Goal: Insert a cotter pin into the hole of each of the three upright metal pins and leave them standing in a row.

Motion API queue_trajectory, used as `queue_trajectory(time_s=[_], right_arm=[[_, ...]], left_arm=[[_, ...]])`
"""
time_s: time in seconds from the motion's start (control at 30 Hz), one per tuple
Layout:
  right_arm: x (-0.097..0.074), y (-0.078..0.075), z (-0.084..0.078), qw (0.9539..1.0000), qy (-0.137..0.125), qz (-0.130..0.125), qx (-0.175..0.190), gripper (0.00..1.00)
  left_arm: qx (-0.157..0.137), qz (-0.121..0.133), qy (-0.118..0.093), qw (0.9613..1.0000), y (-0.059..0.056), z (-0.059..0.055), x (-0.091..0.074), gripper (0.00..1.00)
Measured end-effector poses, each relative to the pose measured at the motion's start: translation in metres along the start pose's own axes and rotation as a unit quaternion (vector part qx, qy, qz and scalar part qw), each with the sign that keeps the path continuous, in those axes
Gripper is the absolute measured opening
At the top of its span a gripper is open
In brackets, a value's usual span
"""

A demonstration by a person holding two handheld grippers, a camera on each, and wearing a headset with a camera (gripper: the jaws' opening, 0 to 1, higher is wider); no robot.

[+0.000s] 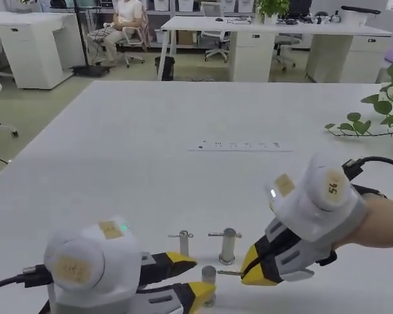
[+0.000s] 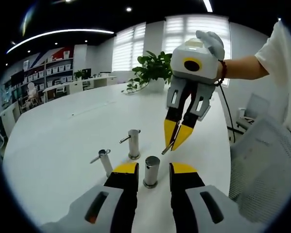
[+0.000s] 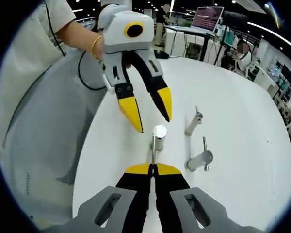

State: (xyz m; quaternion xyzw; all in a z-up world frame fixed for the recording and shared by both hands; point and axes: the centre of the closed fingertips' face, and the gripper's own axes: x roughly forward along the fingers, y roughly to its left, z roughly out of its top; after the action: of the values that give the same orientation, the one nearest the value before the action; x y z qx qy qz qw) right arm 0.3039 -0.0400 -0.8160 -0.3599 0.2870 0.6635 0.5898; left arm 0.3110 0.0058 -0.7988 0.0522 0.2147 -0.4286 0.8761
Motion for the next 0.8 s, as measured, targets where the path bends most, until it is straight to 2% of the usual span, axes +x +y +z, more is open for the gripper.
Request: queue_trajectory(time_s=[0.27, 0.8], right_arm=[[0.008, -0.003, -0.006, 0.9999, 0.014, 0.002, -0.001, 0.03], [0.013, -0.007, -0.012, 0.9995, 0.031, 0.0, -0.006, 0.03]], left_arm=[[0.003, -0.002, 0.009, 1.0, 0.0, -0.002, 0.009, 0.22], [0.001, 0.001, 0.026, 0.9997, 0.004, -0.012, 0.017, 0.15]])
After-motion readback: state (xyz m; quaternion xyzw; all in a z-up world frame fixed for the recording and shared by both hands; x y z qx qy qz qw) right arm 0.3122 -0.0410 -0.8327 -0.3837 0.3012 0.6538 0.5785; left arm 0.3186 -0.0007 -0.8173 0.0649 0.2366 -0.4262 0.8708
